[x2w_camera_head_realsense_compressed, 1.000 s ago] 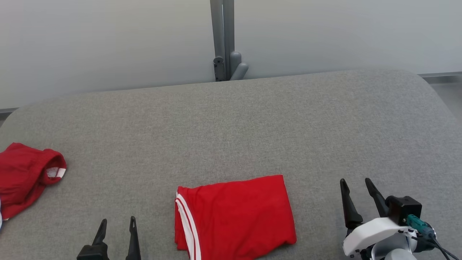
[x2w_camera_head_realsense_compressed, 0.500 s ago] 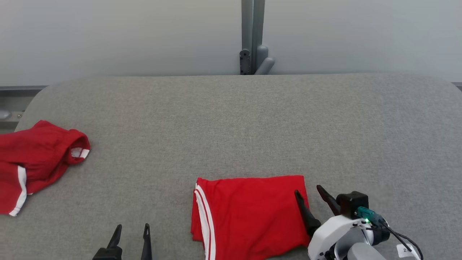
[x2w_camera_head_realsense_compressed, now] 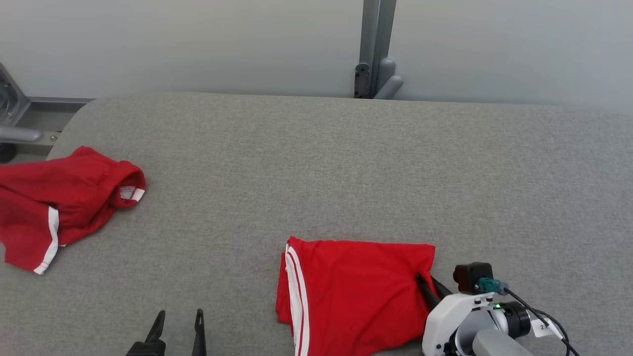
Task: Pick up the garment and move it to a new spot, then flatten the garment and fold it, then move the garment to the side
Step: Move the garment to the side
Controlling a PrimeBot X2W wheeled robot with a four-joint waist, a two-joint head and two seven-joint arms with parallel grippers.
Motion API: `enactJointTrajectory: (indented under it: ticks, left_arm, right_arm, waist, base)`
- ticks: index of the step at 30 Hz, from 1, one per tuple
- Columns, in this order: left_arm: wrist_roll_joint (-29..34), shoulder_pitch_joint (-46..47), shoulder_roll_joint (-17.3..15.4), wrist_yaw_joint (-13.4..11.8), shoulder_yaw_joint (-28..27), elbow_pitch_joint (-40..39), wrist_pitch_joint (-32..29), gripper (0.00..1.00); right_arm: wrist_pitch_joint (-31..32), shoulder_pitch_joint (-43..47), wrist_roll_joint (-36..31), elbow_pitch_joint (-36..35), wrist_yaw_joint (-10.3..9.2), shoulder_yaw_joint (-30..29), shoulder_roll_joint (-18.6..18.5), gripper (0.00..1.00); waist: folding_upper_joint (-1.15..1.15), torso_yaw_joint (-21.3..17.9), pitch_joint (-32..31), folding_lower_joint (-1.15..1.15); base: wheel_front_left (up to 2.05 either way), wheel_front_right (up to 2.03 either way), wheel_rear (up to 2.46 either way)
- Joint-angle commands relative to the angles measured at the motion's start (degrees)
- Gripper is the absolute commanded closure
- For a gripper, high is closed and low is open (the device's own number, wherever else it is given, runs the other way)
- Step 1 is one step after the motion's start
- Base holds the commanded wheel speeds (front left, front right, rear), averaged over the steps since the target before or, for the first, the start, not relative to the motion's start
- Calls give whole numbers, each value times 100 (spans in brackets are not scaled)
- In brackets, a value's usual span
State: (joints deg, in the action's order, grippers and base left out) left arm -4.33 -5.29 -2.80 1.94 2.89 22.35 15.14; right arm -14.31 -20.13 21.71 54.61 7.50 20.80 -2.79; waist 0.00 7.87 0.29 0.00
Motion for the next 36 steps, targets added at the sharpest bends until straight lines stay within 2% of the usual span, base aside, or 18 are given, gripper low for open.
enactJointTrajectory:
  ticks: [1,5,8,17,25,30,36]
  left_arm:
    - [-3,23,-20,5,0,-28,-4,0]
    - [-14,95,-21,21,43,-82,-3,0]
    - [75,126,-22,19,98,-130,-4,0]
    - [-56,358,-19,5,106,-284,-4,0]
    - [11,712,-22,51,257,-404,-3,0]
    - [152,889,-23,124,236,-376,-4,0]
    - [277,1037,-25,193,289,-355,-4,0]
  right_arm:
    - [-42,-103,78,75,-6,-15,-32,100]
    - [-88,-267,10,124,-8,-186,-47,100]
    - [-89,-329,-111,-42,-7,-434,-33,100]
    - [-93,-341,-531,-461,-6,-832,-30,100]
    - [-93,-363,-295,-781,-6,-640,-25,100]
    - [-93,-410,-146,-975,-5,-511,-22,100]
    - [-93,-477,-87,-1133,-5,-587,-19,100]
  waist:
    - [0,-79,30,0]
    - [0,-233,55,0]
    - [0,-537,70,0]
    - [0,-2035,306,0]
    - [0,-3062,628,0]
    - [0,-3370,846,0]
    - [0,-3349,1078,0]
  base:
    - [0,0,0]
    - [0,0,0]
    - [0,0,0]
    - [0,0,0]
    - [0,0,0]
    - [0,0,0]
    - [0,0,0]
